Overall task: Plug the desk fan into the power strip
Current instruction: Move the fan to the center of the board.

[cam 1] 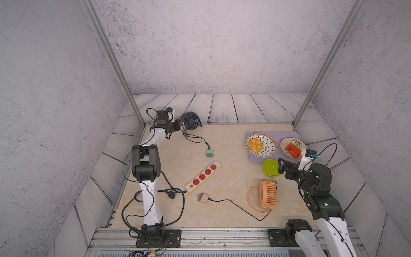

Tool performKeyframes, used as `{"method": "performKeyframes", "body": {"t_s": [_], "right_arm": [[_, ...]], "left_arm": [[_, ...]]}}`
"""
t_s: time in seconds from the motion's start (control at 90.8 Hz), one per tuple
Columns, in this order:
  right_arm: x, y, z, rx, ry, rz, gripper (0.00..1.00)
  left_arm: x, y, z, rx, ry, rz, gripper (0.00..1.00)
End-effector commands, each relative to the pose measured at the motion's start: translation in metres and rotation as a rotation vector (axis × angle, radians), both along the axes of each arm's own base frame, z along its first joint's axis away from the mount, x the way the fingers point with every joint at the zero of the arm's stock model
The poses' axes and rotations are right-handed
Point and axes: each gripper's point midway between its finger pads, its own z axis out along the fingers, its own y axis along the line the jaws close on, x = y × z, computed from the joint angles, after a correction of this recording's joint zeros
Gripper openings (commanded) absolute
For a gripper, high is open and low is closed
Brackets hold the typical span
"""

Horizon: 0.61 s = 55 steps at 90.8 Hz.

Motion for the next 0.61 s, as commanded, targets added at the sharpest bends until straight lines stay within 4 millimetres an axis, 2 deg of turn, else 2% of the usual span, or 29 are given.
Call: {"method": "performKeyframes", "body": {"t_s": [0.0, 0.154, 0.242, 0.297, 0.319, 0.352, 0.594], "right_arm": [[-0.001, 0.004, -0.006, -0.005, 0.020, 0.027, 0.99], [-0.001, 0.003, -0.005, -0.020, 0.030, 0.027, 0.99], [0.001, 0.004, -0.005, -0.015, 0.020, 0.032, 0.99], [0.002, 0.005, -0.007, -0.013, 0.023, 0.036, 0.99], [0.002, 0.005, -0.007, -0.015, 0.026, 0.037, 0.99], [0.002, 0.004, -0.007, -0.018, 0.031, 0.034, 0.99], [0.005, 0.005, -0.008, -0.019, 0.036, 0.041, 0.99]], "left_arm": [[0.016, -0.006, 0.004, -0.045, -0.008, -0.009, 0.91], [0.035, -0.016, -0.010, -0.106, -0.008, -0.029, 0.93], [0.043, -0.023, -0.013, -0.115, -0.031, -0.049, 0.97], [0.047, -0.025, -0.007, -0.087, -0.064, -0.060, 0.98], [0.048, -0.026, -0.021, -0.077, -0.049, -0.063, 0.99], [0.050, -0.027, -0.025, -0.071, -0.050, -0.065, 0.99], [0.063, -0.027, -0.040, -0.079, -0.040, -0.024, 0.99]]}}
